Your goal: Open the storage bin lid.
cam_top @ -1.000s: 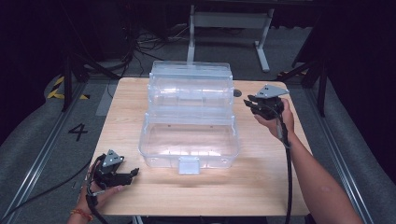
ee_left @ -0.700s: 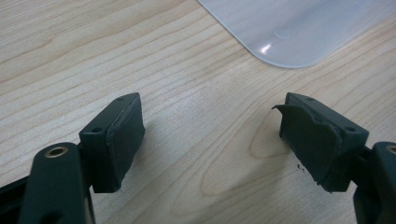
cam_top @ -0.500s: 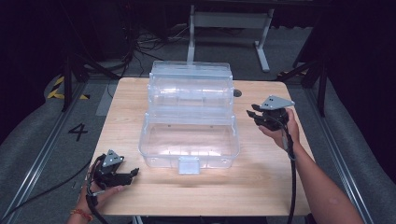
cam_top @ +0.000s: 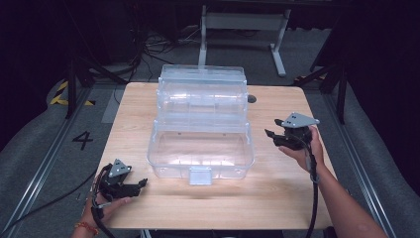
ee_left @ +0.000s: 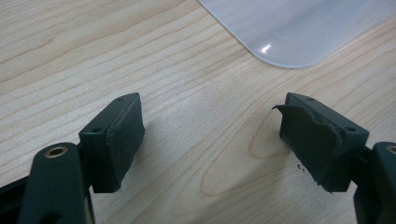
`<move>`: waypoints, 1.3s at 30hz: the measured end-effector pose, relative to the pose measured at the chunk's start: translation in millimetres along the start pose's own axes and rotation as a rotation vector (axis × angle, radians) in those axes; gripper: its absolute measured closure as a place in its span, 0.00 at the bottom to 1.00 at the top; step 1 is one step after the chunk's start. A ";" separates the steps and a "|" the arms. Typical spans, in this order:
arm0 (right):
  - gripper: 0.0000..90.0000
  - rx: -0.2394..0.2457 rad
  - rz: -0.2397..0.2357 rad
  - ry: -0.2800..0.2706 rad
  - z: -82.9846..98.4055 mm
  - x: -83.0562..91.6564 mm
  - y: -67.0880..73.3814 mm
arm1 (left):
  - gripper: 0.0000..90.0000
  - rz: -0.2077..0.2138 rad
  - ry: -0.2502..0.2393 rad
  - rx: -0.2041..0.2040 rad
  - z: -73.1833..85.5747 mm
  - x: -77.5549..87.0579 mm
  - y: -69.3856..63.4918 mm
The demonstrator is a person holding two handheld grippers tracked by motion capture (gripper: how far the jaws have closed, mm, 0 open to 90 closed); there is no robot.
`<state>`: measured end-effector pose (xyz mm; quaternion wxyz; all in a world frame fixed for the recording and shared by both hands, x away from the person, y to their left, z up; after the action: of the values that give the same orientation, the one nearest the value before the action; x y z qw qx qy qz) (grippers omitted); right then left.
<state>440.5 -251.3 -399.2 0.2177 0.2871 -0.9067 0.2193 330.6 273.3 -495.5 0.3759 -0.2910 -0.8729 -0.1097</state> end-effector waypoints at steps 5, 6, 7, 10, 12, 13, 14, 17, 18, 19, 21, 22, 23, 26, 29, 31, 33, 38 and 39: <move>0.46 0.003 0.006 -0.004 9.8 6.7 1.1 | 0.25 0.000 -0.001 0.002 0.0 -0.1 -0.1; 0.46 0.002 0.003 -0.008 11.8 8.3 1.9 | 0.25 0.000 0.002 0.006 0.1 0.1 -0.3; 0.46 0.003 -0.002 -0.006 13.9 9.7 2.7 | 0.25 0.000 0.000 0.006 0.1 -0.1 -0.4; 0.44 0.004 -0.008 0.009 20.0 12.4 4.9 | 0.24 -0.001 0.000 0.008 0.1 -0.1 -0.4; 0.43 -0.004 -0.009 0.008 24.9 15.4 5.9 | 0.24 -0.001 -0.001 0.007 0.0 -0.2 -0.4; 0.43 -0.001 -0.006 0.007 26.9 16.6 6.7 | 0.24 -0.001 -0.001 0.006 0.0 -0.2 -0.4; 0.43 0.004 -0.004 0.006 29.7 17.8 7.7 | 0.24 -0.001 -0.001 0.007 0.0 -0.2 -0.4; 0.43 0.010 -0.014 0.018 39.3 21.1 12.0 | 0.24 -0.002 0.000 0.008 0.1 -0.1 -0.5; 0.43 0.013 -0.014 0.021 42.1 22.0 13.3 | 0.24 -0.002 0.000 0.008 0.1 -0.1 -0.5; 0.42 0.013 -0.016 0.024 44.0 22.7 14.1 | 0.24 -0.002 0.000 0.008 0.1 -0.1 -0.5; 0.42 0.018 -0.016 0.027 50.1 26.2 16.4 | 0.24 -0.002 -0.001 0.007 0.0 -0.2 -0.4; 0.42 0.021 -0.013 0.029 52.5 27.2 17.2 | 0.24 -0.002 0.001 0.008 0.1 -0.1 -0.5; 0.41 0.022 -0.015 0.035 54.3 28.2 17.8 | 0.24 -0.002 -0.001 0.007 0.0 -0.1 -0.4; 0.41 0.027 -0.014 0.042 59.9 30.5 19.8 | 0.24 -0.002 0.001 0.008 0.1 -0.1 -0.5; 0.41 0.019 -0.014 0.048 68.9 34.6 22.8 | 0.24 -0.002 0.001 0.007 0.0 -0.1 -0.4; 0.41 0.012 -0.019 0.055 75.3 36.6 24.6 | 0.24 0.002 0.001 0.007 0.0 -0.2 -0.3; 0.41 0.006 -0.020 0.057 80.2 38.4 26.0 | 0.24 0.008 0.001 0.007 0.0 -0.3 -0.1; 0.41 -0.006 -0.015 0.067 95.9 44.9 29.8 | 0.23 0.010 -0.001 -0.002 -0.6 -0.8 1.0; 0.41 -0.016 -0.011 0.072 100.5 46.9 30.1 | 0.23 0.011 0.000 -0.003 -0.6 -0.9 1.0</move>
<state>360.2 -301.4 -464.3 0.2537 0.2820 -0.8985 0.2209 332.0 273.5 -495.8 0.3759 -0.2962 -0.8713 -0.1089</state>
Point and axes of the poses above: each handheld gripper's, and its own axes: x roughly backward along the jaws, z roughly out of its underside, y roughly to its left, the point moved 2 cm from there along -x, roughly forward along the jaws, and after that the axes turned 2 degrees about z, right-handed, at the moved point
